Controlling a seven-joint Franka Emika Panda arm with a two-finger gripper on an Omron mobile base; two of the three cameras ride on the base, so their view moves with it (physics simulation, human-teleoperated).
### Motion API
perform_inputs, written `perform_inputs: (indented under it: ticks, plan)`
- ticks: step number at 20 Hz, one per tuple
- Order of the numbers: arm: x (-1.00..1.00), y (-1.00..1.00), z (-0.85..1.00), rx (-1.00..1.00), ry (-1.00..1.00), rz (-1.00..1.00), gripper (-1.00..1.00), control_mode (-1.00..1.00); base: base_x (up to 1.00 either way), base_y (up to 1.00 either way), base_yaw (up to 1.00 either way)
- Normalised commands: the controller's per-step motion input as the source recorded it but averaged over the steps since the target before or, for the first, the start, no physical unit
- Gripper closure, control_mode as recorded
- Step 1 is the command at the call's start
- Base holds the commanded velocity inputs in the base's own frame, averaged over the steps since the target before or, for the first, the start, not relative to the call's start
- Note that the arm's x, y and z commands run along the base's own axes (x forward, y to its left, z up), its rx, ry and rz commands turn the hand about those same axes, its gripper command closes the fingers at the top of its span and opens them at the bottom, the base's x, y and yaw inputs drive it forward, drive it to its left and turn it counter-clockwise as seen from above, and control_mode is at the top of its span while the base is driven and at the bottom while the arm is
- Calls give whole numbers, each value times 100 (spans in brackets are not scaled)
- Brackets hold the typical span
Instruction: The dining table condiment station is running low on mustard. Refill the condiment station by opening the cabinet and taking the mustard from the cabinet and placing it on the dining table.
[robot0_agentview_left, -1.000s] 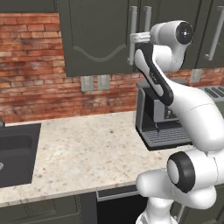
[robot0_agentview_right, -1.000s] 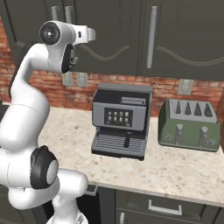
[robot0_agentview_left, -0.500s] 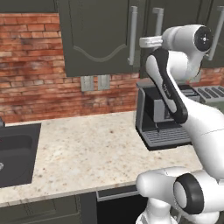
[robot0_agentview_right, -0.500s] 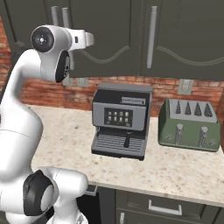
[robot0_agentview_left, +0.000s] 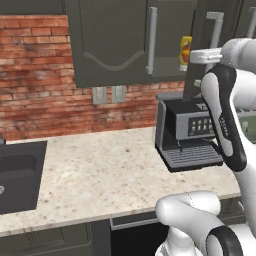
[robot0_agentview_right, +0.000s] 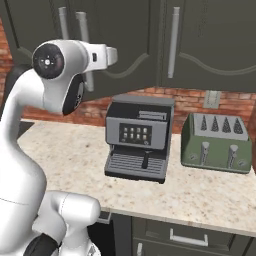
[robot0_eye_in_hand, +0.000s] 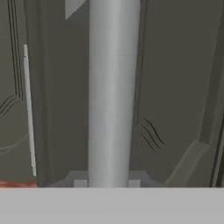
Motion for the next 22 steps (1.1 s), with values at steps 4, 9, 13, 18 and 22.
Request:
perform_inputs:
  ticks: [4, 9, 13, 18, 22]
  plan:
    - [-98, -51, 28, 0, 3, -1, -100, -100, 0, 0, 0]
    - [-68, -4, 34, -3, 1, 0, -100, -100, 0, 0, 0]
    - [-37, 11, 21, -15, 0, 0, -100, -100, 0, 0, 0]
    - [-28, 34, 6, -26, 0, 0, -100, -100, 0, 0, 0]
    - [-1, 66, 0, -33, 0, 0, -100, -100, 0, 0, 0]
